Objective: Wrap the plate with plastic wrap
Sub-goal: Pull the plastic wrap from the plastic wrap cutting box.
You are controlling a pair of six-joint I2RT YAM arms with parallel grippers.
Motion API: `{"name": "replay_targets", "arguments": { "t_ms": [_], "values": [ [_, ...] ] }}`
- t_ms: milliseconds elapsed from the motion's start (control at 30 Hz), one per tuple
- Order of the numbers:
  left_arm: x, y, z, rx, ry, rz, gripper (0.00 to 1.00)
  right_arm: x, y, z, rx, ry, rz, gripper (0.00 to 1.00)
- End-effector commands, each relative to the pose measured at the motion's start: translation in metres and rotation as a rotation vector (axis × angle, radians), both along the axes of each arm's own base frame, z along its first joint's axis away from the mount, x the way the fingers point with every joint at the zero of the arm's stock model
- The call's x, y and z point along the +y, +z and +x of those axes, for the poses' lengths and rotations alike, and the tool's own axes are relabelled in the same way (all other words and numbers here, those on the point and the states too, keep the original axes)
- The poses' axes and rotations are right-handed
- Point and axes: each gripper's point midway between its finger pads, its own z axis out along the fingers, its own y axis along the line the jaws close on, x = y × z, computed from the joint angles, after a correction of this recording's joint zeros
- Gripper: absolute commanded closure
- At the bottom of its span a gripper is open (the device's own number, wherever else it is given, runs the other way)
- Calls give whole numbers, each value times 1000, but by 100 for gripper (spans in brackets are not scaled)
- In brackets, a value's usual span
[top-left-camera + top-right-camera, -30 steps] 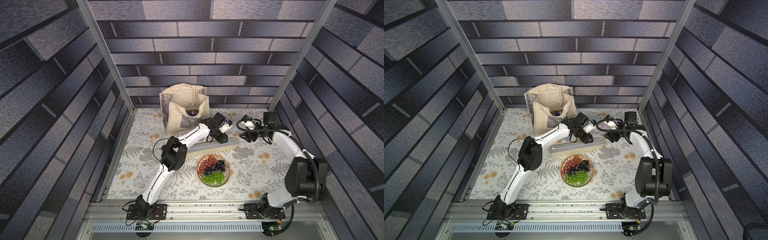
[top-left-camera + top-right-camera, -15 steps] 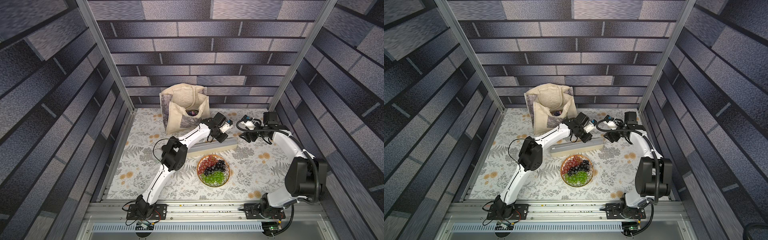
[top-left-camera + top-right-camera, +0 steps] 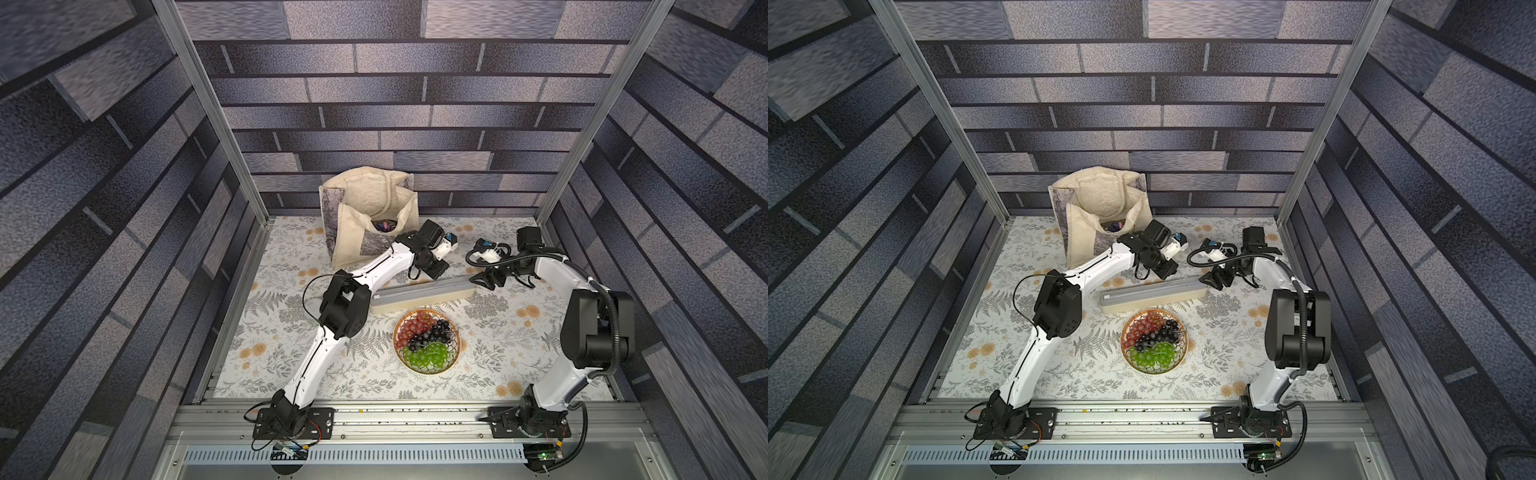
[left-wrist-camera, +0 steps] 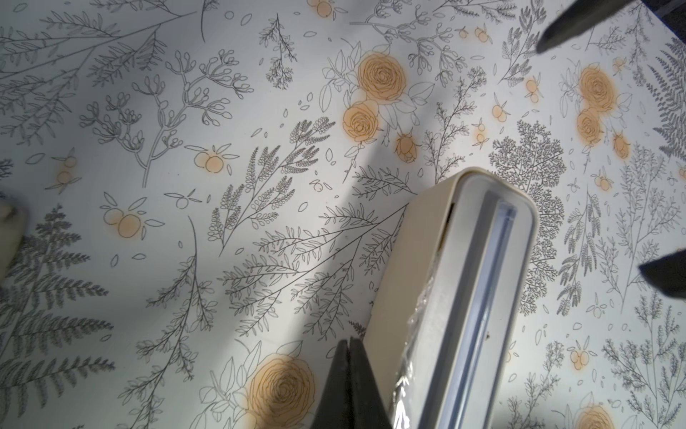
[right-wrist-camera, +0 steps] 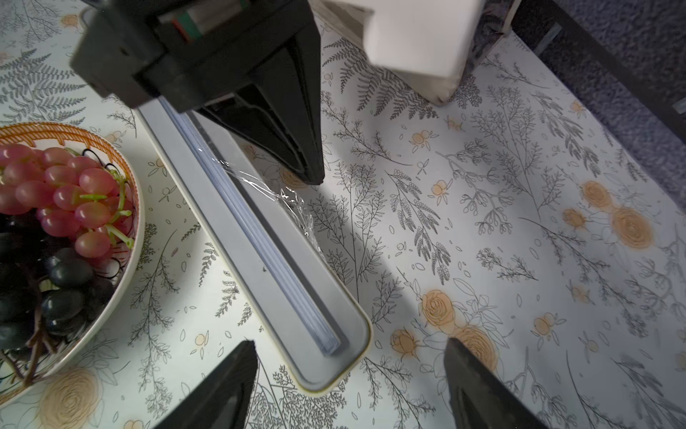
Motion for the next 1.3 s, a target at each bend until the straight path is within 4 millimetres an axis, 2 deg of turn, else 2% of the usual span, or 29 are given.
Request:
{"name": "replay_targets", "arguments": {
  "t_ms": [0, 67, 233, 400, 533, 667, 733, 800, 1067, 1267],
  "values": [
    [3, 52, -3, -47, -18, -79, 100, 16, 18, 4, -43, 97, 68, 19],
    [9, 61, -3, -49, -11, -98, 97, 19, 15, 4, -14, 116, 71, 19],
    [30, 91, -10, -104, 4, -134, 72, 30, 4, 2, 43, 173, 58, 20],
    [59, 117, -18, -160, 50, -205, 55, 42, -2, 3, 83, 219, 46, 21],
    [82, 119, -29, -193, 84, -203, 47, 53, -9, 4, 112, 252, 33, 23],
    [101, 116, -34, -195, 127, -195, 44, 59, -12, 4, 143, 265, 26, 28],
    [109, 114, -35, -193, 144, -186, 44, 61, -26, 2, 183, 275, 18, 29],
    [115, 111, -36, -193, 159, -173, 44, 63, -29, 1, 195, 283, 15, 32],
    [127, 106, -37, -194, 180, -149, 43, 73, -37, 3, 247, 298, -18, 47],
    [129, 103, -38, -194, 185, -139, 43, 75, -39, 7, 263, 292, -22, 54]
  ]
}}
